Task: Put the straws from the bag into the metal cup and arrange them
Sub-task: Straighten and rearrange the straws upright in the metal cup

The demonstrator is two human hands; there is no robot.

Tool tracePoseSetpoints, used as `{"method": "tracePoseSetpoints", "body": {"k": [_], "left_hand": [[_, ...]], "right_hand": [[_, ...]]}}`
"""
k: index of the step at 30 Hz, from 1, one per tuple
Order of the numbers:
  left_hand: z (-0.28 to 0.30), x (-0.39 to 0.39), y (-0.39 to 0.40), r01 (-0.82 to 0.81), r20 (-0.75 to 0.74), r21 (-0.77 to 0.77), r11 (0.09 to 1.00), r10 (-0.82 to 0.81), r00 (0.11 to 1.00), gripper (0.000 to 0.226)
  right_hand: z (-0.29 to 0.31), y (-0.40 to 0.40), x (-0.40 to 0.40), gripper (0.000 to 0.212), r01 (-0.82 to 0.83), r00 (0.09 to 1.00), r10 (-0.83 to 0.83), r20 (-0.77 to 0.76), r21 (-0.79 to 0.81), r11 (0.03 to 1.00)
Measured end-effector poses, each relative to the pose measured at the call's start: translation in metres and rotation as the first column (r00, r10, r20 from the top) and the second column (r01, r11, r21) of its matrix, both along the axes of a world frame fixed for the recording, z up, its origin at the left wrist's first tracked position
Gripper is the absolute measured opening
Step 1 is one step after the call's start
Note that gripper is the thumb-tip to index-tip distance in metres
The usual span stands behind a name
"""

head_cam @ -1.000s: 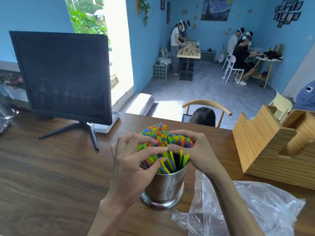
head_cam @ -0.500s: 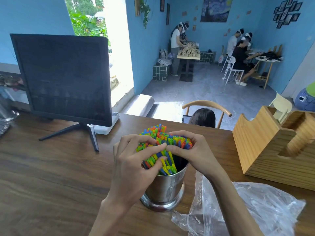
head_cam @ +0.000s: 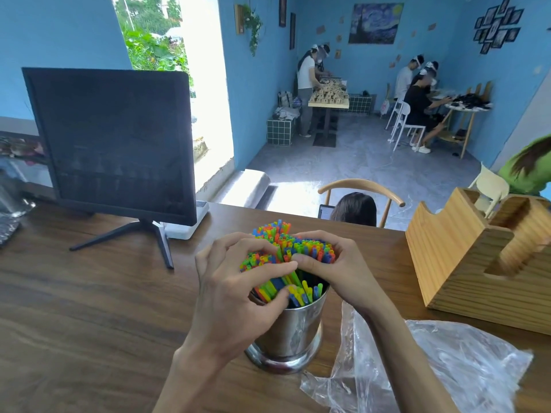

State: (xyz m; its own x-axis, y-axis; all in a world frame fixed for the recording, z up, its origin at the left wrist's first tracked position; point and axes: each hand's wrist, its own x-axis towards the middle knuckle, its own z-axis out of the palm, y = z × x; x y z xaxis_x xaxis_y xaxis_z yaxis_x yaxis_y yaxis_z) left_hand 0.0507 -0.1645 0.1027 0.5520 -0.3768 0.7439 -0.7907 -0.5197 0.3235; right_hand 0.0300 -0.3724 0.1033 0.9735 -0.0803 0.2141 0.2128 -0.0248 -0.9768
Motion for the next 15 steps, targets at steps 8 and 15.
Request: {"method": "tracePoseSetpoints", "body": {"k": [8, 15], "left_hand": [[0.011, 0.002, -0.008, -0.011, -0.109, -0.039, 0.999, 0.006, 0.994, 0.015], [0.022, 0.002, -0.005, -0.051, -0.102, 0.137, 0.989, 0.065, 0.993, 0.018]], "right_hand": [[-0.001, -0.002, -0.001, 0.039, -0.025, 1.0, 0.025, 0.009, -0.014, 1.0], [0.0, -0.002, 0.0, 0.036, -0.031, 0.999, 0.03, -0.024, -0.018, 0.999]]}}
